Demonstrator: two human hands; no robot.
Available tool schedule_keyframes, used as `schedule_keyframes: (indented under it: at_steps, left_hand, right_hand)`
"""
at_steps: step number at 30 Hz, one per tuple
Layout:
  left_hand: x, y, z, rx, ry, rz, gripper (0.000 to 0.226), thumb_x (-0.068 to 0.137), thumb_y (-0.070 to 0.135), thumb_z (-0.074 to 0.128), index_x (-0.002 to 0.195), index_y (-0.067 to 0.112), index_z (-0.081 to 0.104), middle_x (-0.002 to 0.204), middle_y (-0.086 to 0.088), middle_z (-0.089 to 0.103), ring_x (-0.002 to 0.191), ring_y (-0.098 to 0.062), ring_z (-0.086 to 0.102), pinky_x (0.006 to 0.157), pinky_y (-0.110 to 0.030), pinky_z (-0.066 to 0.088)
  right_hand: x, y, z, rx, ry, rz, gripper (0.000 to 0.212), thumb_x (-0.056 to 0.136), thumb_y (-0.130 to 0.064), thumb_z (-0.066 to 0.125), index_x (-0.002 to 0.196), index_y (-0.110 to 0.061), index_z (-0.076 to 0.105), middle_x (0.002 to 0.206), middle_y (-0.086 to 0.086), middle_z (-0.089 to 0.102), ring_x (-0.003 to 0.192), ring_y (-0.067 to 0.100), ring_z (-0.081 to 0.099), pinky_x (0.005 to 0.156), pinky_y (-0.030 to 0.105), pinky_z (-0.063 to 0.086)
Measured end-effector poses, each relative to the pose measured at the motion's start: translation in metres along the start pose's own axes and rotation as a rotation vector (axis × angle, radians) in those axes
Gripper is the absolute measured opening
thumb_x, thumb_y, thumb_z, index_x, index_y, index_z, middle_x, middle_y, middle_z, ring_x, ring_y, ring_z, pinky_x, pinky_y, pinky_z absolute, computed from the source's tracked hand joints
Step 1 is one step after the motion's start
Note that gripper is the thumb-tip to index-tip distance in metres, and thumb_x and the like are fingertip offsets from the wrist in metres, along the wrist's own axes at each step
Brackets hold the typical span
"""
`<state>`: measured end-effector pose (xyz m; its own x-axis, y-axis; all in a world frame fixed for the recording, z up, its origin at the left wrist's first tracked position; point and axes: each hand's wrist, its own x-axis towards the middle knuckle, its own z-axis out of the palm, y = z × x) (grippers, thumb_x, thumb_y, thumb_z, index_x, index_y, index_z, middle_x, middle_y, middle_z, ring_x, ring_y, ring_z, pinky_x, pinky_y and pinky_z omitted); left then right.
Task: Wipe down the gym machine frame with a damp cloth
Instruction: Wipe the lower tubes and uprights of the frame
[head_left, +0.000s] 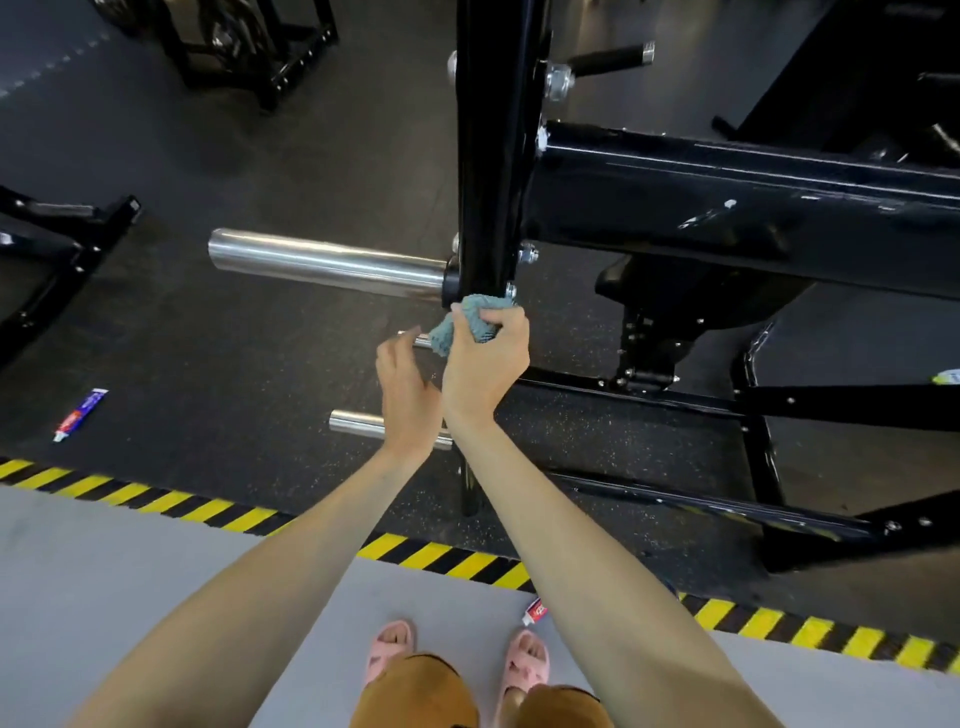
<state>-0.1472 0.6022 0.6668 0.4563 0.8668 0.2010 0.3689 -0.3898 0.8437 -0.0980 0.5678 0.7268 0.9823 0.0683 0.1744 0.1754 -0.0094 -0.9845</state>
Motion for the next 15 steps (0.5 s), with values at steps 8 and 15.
schedule_keyframes:
  at_steps: [8,15]
  left_hand:
    - [0.019,-0.010,-0.047,0.079,-0.218,0.117,0.076,0.076,-0.022,0.048,0.142,0.014,0.039,0.137,-0.008,0.035,0.116,-0.009,0.040,0.088,-0.022,0.044]
    - [0.035,-0.008,-0.069,0.037,-0.305,0.197,0.069,0.079,-0.021,0.044,0.139,0.012,0.041,0.135,-0.006,0.037,0.117,-0.009,0.038,0.084,-0.008,0.030]
  right_hand:
    - [-0.024,0.002,0.028,0.012,0.232,0.127,0.028,0.080,-0.005,0.075,0.074,-0.011,0.048,0.084,0.007,0.060,0.079,0.017,0.057,0.068,0.007,0.042]
    - [-0.025,0.003,0.039,-0.007,0.266,0.151,0.027,0.081,-0.006,0.075,0.076,-0.008,0.048,0.088,0.006,0.061,0.084,0.013,0.058,0.070,0.011,0.043]
